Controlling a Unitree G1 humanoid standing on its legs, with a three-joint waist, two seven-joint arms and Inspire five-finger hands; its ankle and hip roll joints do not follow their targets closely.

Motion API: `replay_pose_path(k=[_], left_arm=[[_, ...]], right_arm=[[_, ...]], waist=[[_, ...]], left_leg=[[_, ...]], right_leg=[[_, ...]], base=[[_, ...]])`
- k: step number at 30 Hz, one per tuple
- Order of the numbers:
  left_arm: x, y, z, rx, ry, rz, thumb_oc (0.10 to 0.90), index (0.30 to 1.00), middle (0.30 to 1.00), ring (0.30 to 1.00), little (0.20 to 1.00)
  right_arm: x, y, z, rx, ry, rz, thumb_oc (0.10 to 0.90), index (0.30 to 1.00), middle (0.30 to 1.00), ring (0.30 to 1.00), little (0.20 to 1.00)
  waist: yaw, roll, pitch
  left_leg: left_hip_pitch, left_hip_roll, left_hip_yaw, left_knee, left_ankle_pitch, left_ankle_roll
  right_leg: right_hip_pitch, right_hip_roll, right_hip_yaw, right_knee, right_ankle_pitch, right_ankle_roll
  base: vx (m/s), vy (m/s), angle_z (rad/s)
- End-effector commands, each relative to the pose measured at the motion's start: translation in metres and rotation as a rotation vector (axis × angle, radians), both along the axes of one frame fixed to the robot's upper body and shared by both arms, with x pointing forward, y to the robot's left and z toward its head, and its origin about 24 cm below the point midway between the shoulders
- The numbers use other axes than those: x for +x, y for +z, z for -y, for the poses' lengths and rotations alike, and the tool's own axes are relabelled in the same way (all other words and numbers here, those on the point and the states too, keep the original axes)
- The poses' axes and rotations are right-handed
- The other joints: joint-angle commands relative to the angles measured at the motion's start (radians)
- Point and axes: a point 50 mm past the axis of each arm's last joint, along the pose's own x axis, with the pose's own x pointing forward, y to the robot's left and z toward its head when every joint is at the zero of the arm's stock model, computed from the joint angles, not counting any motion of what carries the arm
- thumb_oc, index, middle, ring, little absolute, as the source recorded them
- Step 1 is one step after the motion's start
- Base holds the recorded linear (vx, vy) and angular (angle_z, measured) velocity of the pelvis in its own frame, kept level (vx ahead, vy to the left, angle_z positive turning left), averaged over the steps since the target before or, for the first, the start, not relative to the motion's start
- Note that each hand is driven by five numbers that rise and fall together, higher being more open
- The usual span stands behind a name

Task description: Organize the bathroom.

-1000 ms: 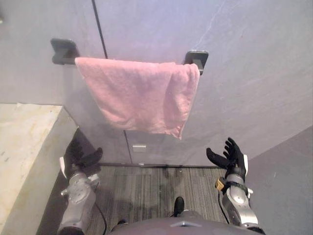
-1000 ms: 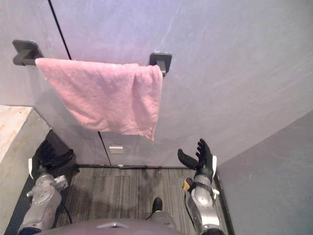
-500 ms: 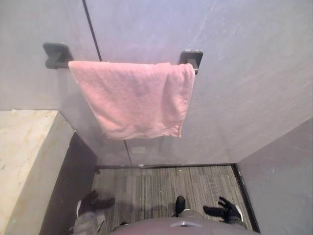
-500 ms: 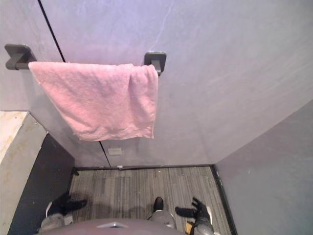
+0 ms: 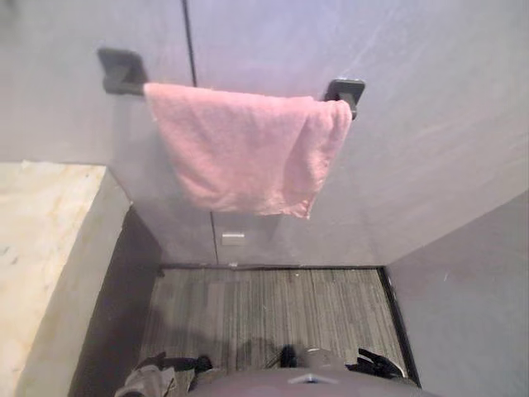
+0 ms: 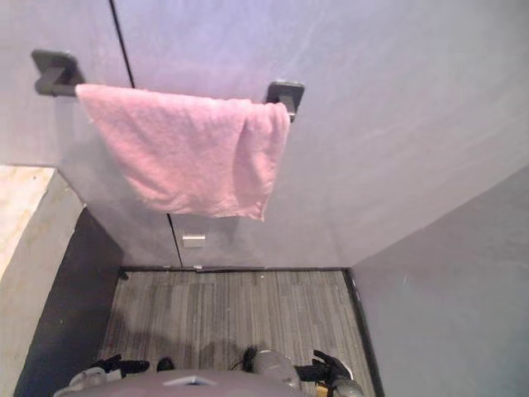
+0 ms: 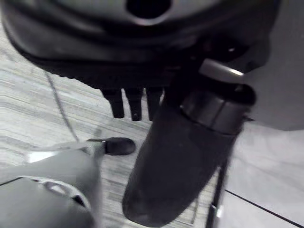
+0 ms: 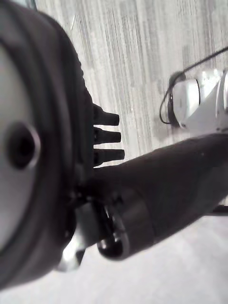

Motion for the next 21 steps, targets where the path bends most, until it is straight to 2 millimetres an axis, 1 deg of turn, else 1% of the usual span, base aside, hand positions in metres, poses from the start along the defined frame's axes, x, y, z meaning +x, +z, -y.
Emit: replay_pose_path(k=[1, 2, 3, 4, 5, 6, 7, 8, 9, 10, 11, 12, 13, 14, 15, 16, 17, 18, 20, 21], left_arm=[[-0.003, -0.002, 0.005, 0.011, -0.077, -0.046, 0.800, 0.900, 0.900, 0.900, 0.900], [-0.002, -0.003, 0.009, 0.000, -0.087, -0.041, 0.800, 0.900, 0.900, 0.900, 0.900], [-0.002, -0.003, 0.009, 0.000, -0.087, -0.040, 0.800, 0.900, 0.900, 0.900, 0.900], [-0.003, -0.004, 0.011, -0.005, -0.123, -0.043, 0.800, 0.900, 0.900, 0.900, 0.900], [-0.004, -0.004, 0.012, 0.000, -0.161, -0.050, 0.800, 0.900, 0.900, 0.900, 0.900], [-0.001, -0.004, 0.013, -0.001, -0.187, -0.047, 0.800, 0.900, 0.900, 0.900, 0.900], [0.004, -0.003, 0.015, -0.006, -0.193, -0.037, 0.800, 0.900, 0.900, 0.900, 0.900], [0.005, -0.003, 0.015, -0.004, -0.189, -0.030, 0.800, 0.900, 0.900, 0.900, 0.900], [0.007, -0.003, 0.015, -0.004, -0.184, -0.019, 0.800, 0.900, 0.900, 0.900, 0.900], [0.009, -0.002, 0.015, -0.006, -0.174, -0.006, 0.800, 0.900, 0.900, 0.900, 0.900], [0.009, -0.002, 0.015, -0.005, -0.173, -0.003, 0.800, 0.900, 0.900, 0.900, 0.900], [0.009, -0.002, 0.014, -0.004, -0.160, 0.022, 0.800, 0.900, 0.900, 0.900, 0.900], [0.009, -0.002, 0.014, -0.001, -0.163, 0.028, 0.800, 0.900, 0.900, 0.900, 0.900], [0.007, -0.002, 0.013, 0.001, -0.155, 0.033, 0.800, 0.900, 0.900, 0.900, 0.900], [0.006, -0.002, 0.013, 0.001, -0.151, 0.033, 0.800, 0.900, 0.900, 0.900, 0.900], [0.005, -0.002, 0.013, 0.003, -0.149, 0.034, 0.800, 0.900, 0.900, 0.900, 0.900], [0.003, -0.002, 0.010, 0.015, -0.131, 0.042, 0.800, 0.900, 0.900, 0.900, 0.900], [0.003, -0.002, 0.010, 0.015, -0.132, 0.043, 0.800, 0.900, 0.900, 0.900, 0.900], [0.001, -0.002, 0.011, 0.018, -0.126, 0.047, 0.800, 0.900, 0.900, 0.900, 0.900], [0.002, -0.002, 0.011, 0.018, -0.135, 0.051, 0.800, 0.900, 0.900, 0.900, 0.900]], right_arm=[[0.036, 0.006, -0.013, 0.037, 0.051, 0.103, 0.800, 0.900, 0.900, 0.900, 0.900], [0.041, 0.008, -0.011, 0.040, 0.073, 0.098, 0.800, 0.900, 0.900, 0.900, 0.900], [0.041, 0.008, -0.011, 0.040, 0.077, 0.098, 0.800, 0.900, 0.900, 0.900, 0.900], [0.044, 0.009, -0.008, 0.029, 0.094, 0.100, 0.800, 0.900, 0.900, 0.900, 0.900], [0.045, 0.010, -0.005, 0.029, 0.084, 0.096, 0.800, 0.900, 0.900, 0.900, 0.900], [0.045, 0.010, -0.003, 0.037, 0.043, 0.083, 0.800, 0.900, 0.900, 0.900, 0.900], [0.043, 0.010, -0.002, 0.036, 0.000, 0.072, 0.800, 0.900, 0.900, 0.900, 0.900], [0.043, 0.009, -0.001, 0.032, -0.001, 0.067, 0.800, 0.900, 0.900, 0.900, 0.900], [0.041, 0.009, -0.002, 0.024, 0.015, 0.052, 0.800, 0.900, 0.900, 0.900, 0.900], [0.040, 0.008, -0.002, 0.020, 0.034, 0.036, 0.800, 0.900, 0.900, 0.900, 0.900], [0.041, 0.008, -0.002, 0.018, 0.033, 0.036, 0.800, 0.900, 0.900, 0.900, 0.900], [0.038, 0.006, -0.003, 0.013, 0.043, -0.002, 0.800, 0.900, 0.900, 0.900, 0.900], [0.037, 0.006, -0.003, 0.006, 0.035, -0.012, 0.800, 0.900, 0.900, 0.900, 0.900], [0.036, 0.006, -0.001, -0.044, 0.111, -0.030, 0.800, 0.900, 0.900, 0.900, 0.900], [0.036, 0.006, -0.001, -0.059, 0.172, -0.043, 0.800, 0.900, 0.900, 0.900, 0.900], [0.036, 0.006, -0.002, -0.064, 0.205, -0.051, 0.800, 0.900, 0.900, 0.900, 0.900], [0.036, 0.005, -0.003, -0.071, 0.243, -0.091, 0.800, 0.900, 0.900, 0.900, 0.900], [0.036, 0.005, -0.002, -0.072, 0.239, -0.093, 0.800, 0.900, 0.900, 0.900, 0.900], [0.033, 0.005, 0.000, -0.074, 0.209, -0.125, 0.800, 0.900, 0.900, 0.900, 0.900], [0.030, 0.004, 0.002, -0.077, 0.178, -0.136, 0.800, 0.900, 0.900, 0.900, 0.900]], waist=[[0.025, -0.007, 0.021], [0.035, 0.002, 0.035], [0.035, 0.003, 0.036], [0.037, 0.011, 0.050], [0.032, 0.014, 0.064], [0.022, 0.017, 0.073], [0.005, 0.017, 0.080], [0.000, 0.017, 0.081], [-0.011, 0.009, 0.084], [-0.015, 0.000, 0.080], [-0.015, -0.001, 0.077], [-0.024, -0.023, 0.068], [-0.028, -0.027, 0.063], [-0.034, -0.027, 0.050], [-0.035, -0.025, 0.051], [-0.035, -0.027, 0.044], [-0.034, -0.020, 0.027], [-0.035, -0.017, 0.026], [-0.044, -0.005, 0.013], [-0.052, 0.000, 0.008]], left_leg=[[-0.194, -0.142, -0.117, 0.021, 0.047, 0.036], [-0.204, -0.130, -0.160, -0.009, 0.097, 0.002], [-0.204, -0.129, -0.163, -0.011, 0.100, 0.000], [-0.219, -0.114, -0.174, -0.028, 0.111, -0.016], [-0.225, -0.103, -0.172, -0.036, 0.109, -0.024], [-0.228, -0.088, -0.133, -0.037, 0.108, -0.026], [-0.208, -0.081, -0.081, -0.021, 0.097, -0.020], [-0.199, -0.078, -0.062, -0.006, 0.093, -0.017], [-0.170, -0.084, -0.038, 0.071, 0.066, -0.005], [-0.152, -0.096, -0.033, 0.125, 0.031, 0.009], [-0.152, -0.098, -0.033, 0.136, 0.025, 0.012], [-0.097, -0.125, -0.033, 0.241, -0.067, 0.038], [-0.075, -0.124, -0.036, 0.268, -0.085, 0.039], [-0.040, -0.119, -0.045, 0.288, -0.098, 0.036], [-0.020, -0.114, -0.057, 0.306, -0.105, 0.031], [-0.009, -0.115, -0.071, 0.317, -0.098, 0.026], [0.047, -0.115, -0.141, 0.340, -0.096, 0.001], [0.054, -0.113, -0.146, 0.338, -0.096, -0.002], [0.093, -0.093, -0.150, 0.328, -0.076, -0.022], [0.109, -0.075, -0.134, 0.328, -0.063, -0.034]], right_leg=[[0.165, -0.005, 0.044, -0.129, -0.116, -0.001], [0.183, 0.013, 0.050, -0.173, -0.102, -0.021], [0.184, 0.014, 0.050, -0.175, -0.102, -0.023], [0.189, 0.025, 0.056, -0.191, -0.097, -0.034], [0.198, 0.026, 0.046, -0.198, -0.095, -0.040], [0.200, 0.025, 0.024, -0.206, -0.084, -0.042], [0.205, 0.019, -0.006, -0.215, -0.074, -0.047], [0.202, 0.015, -0.018, -0.219, -0.068, -0.049], [0.192, -0.007, -0.054, -0.229, -0.048, -0.054], [0.178, -0.025, -0.077, -0.236, -0.028, -0.056], [0.171, -0.028, -0.080, -0.238, -0.022, -0.057], [0.146, -0.071, -0.114, -0.252, 0.015, -0.051], [0.138, -0.081, -0.123, -0.257, 0.023, -0.050], [0.122, -0.094, -0.142, -0.264, 0.031, -0.049], [0.124, -0.096, -0.147, -0.267, 0.032, -0.050], [0.114, -0.103, -0.148, -0.267, 0.035, -0.052], [0.093, -0.112, -0.153, -0.261, 0.038, -0.060], [0.092, -0.111, -0.156, -0.261, 0.039, -0.060], [0.073, -0.114, -0.171, -0.260, 0.049, -0.064], [0.063, -0.122, -0.183, -0.262, 0.058, -0.063]], base=[[-0.28, -0.202, 0.64], [-0.18, -0.124, 0.44], [-0.23, -0.138, 0.45], [-0.20, -0.088, 0.30], [-0.30, -0.105, 0.50], [-0.35, -0.049, 0.67], [-0.34, -0.014, 0.83], [-0.39, 0.030, 1.17], [-0.37, 0.044, 1.04], [-0.33, 0.041, 0.81], [-0.45, 0.075, 0.44], [-0.39, 0.069, 0.45], [-0.49, 0.097, 0.70], [-0.26, 0.060, 0.60], [-0.22, 0.060, 0.70], [-0.28, 0.148, 0.82], [-0.24, 0.139, 0.75], [-0.30, 0.196, 0.65], [-0.20, 0.174, 0.62], [-0.24, 0.262, 1.08]])
